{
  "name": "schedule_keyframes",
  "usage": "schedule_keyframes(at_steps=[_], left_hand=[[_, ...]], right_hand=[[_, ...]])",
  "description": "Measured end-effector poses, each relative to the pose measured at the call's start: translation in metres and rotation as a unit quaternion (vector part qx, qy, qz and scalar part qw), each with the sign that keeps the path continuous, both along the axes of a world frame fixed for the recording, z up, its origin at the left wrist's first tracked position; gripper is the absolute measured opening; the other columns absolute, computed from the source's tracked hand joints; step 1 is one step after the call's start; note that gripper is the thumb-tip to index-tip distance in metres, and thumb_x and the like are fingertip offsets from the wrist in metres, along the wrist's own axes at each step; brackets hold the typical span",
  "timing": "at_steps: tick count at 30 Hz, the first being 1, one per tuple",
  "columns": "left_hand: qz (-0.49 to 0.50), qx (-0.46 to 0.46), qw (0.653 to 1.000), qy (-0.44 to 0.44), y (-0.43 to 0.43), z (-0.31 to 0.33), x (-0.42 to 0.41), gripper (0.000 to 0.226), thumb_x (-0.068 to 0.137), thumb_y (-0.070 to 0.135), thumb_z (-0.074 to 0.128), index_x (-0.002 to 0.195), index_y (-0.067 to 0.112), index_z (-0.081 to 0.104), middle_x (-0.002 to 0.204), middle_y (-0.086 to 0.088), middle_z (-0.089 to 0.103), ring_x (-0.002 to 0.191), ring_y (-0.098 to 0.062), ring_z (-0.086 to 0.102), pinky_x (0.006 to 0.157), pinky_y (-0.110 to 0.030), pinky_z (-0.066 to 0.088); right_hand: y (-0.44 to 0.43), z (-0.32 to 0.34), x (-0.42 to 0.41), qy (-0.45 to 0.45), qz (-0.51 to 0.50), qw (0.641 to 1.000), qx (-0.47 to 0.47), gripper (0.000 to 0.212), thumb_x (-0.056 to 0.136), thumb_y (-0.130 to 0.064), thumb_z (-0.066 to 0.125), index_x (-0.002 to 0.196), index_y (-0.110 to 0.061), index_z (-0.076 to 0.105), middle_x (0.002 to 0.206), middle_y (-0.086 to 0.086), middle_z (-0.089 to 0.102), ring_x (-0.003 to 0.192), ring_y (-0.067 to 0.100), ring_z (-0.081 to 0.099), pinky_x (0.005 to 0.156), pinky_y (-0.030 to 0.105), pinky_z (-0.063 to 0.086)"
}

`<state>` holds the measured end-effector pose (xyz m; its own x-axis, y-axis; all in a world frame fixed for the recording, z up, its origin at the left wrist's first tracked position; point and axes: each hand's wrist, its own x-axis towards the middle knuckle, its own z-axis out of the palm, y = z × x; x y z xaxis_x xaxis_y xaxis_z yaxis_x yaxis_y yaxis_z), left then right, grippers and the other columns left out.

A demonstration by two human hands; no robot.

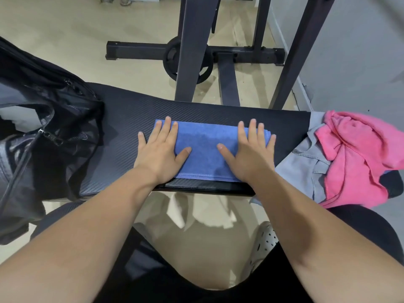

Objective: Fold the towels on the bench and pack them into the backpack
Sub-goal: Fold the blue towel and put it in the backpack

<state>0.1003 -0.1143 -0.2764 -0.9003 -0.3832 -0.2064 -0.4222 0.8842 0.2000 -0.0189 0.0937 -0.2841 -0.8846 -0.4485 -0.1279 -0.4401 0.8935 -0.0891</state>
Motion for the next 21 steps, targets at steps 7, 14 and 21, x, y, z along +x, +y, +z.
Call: schedule_keyframes(at_steps=[7,14,21], left_hand=[[0.016,0.046,0.997,0.065,-0.002,0.004,0.008,0.075,0.097,0.059,0.044,0.158,0.02,0.025,0.17,-0.003,0.008,0.156,-0.023,0.004,0.122,-0.058,0.007],[0.233,0.059,0.958,0.154,-0.017,0.027,0.006,0.054,0.092,0.05,0.06,0.129,0.011,0.055,0.127,-0.013,0.054,0.12,-0.037,0.049,0.096,-0.049,0.043],[0.227,0.094,0.967,0.064,-0.033,0.02,0.003,0.043,0.074,0.056,0.073,0.086,0.016,0.061,0.099,-0.006,0.063,0.095,-0.033,0.061,0.076,-0.044,0.054]], right_hand=[[-0.002,0.006,0.001,0.004,-0.014,1.0,0.028,0.104,0.082,-0.084,0.005,0.162,-0.017,0.005,0.169,0.015,-0.005,0.155,0.033,-0.01,0.119,0.065,-0.005],[-0.054,0.015,0.035,0.007,0.108,0.994,0.007,0.099,0.086,-0.084,0.007,0.162,-0.02,-0.002,0.169,0.007,-0.013,0.155,0.029,-0.015,0.12,0.063,-0.01],[-0.056,0.002,0.04,-0.003,0.098,0.995,0.015,0.101,0.085,-0.085,0.009,0.162,-0.02,-0.003,0.169,0.005,-0.012,0.155,0.027,-0.015,0.121,0.062,-0.006]])
